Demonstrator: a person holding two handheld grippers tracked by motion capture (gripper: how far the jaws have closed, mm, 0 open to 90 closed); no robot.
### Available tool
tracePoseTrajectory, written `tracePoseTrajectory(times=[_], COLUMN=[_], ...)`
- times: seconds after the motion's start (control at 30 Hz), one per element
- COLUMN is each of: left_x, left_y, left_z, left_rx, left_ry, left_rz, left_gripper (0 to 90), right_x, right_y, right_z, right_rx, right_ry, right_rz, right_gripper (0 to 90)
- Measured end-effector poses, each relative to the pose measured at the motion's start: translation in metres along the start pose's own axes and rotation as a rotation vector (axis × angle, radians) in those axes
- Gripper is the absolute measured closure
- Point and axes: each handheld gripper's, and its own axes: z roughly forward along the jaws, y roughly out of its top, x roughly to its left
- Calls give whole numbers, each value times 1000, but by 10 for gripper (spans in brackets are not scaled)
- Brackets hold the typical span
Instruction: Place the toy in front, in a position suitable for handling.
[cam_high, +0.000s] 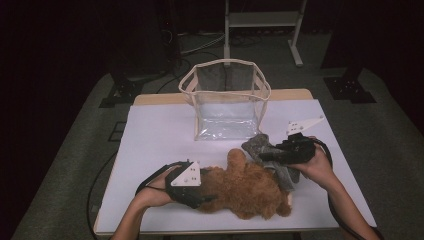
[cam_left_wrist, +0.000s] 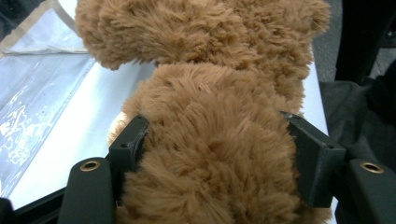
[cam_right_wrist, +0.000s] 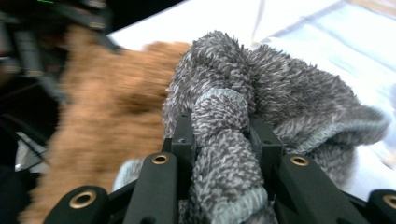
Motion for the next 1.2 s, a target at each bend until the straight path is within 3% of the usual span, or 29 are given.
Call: tracePoseTrajectory(times=[0.07,0.17,0.23,0.3,0.5,0.73,0.9,1.03,1.2], left_x=[1,-2,-2,-2,5,11,12,9,2], left_y=[1,1,1,0,1,-12,-18,-19,-10], left_z=[2,1,1,1,-5,-11,-4,-3,8], left_rx=[1,1,-2,-5,-14,-43,-68,-77,-98], left_ry=[3,8,10,12,22,-3,-30,-5,-2], left_rz=[-8,-1,-2,-4,-12,-56,-86,-86,-88], left_gripper=[318,313,311,303,196,172,186,291,309], right_x=[16,40,51,57,51,54,55,54,50], right_y=[2,2,1,-2,-19,-22,-23,-23,-15], right_z=[3,11,12,12,9,9,11,11,3], right_rx=[-5,21,14,23,17,13,5,-1,28], right_ry=[39,51,84,86,90,55,44,38,-12], right_rz=[-32,-95,-109,-122,-84,-96,-111,-101,-99], right_gripper=[679,677,677,677,676,669,657,659,672])
